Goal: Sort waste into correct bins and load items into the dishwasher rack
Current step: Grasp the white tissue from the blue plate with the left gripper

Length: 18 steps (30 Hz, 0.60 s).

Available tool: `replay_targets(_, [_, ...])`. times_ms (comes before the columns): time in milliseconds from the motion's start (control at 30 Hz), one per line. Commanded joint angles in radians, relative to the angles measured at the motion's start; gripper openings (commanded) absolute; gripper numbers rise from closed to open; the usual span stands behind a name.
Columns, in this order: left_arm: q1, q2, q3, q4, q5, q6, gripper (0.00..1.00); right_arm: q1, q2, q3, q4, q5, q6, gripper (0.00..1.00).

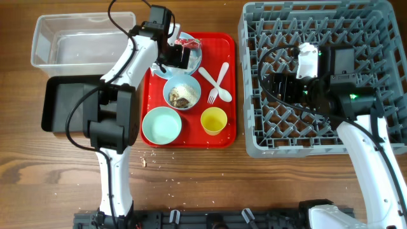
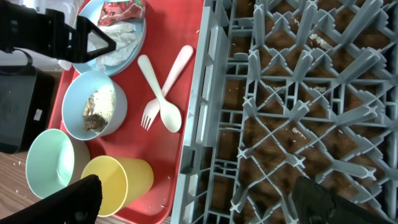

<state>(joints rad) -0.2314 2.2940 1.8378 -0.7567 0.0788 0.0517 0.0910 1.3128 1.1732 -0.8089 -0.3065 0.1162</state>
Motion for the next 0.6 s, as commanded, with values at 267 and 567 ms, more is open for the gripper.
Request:
replay_targets(267, [-0.014,0.076,0.014,0.016,-0.009,0.019,0.04,0.004,0.017,0.016,-0.005,-0.006,0.015,1.0])
replay_targets(567, [0.03,-0.119,0.082,-0.023,-0.01,-0.151,0.04,0.004,0.017,0.016,-0.009,0.021,0.014,1.0])
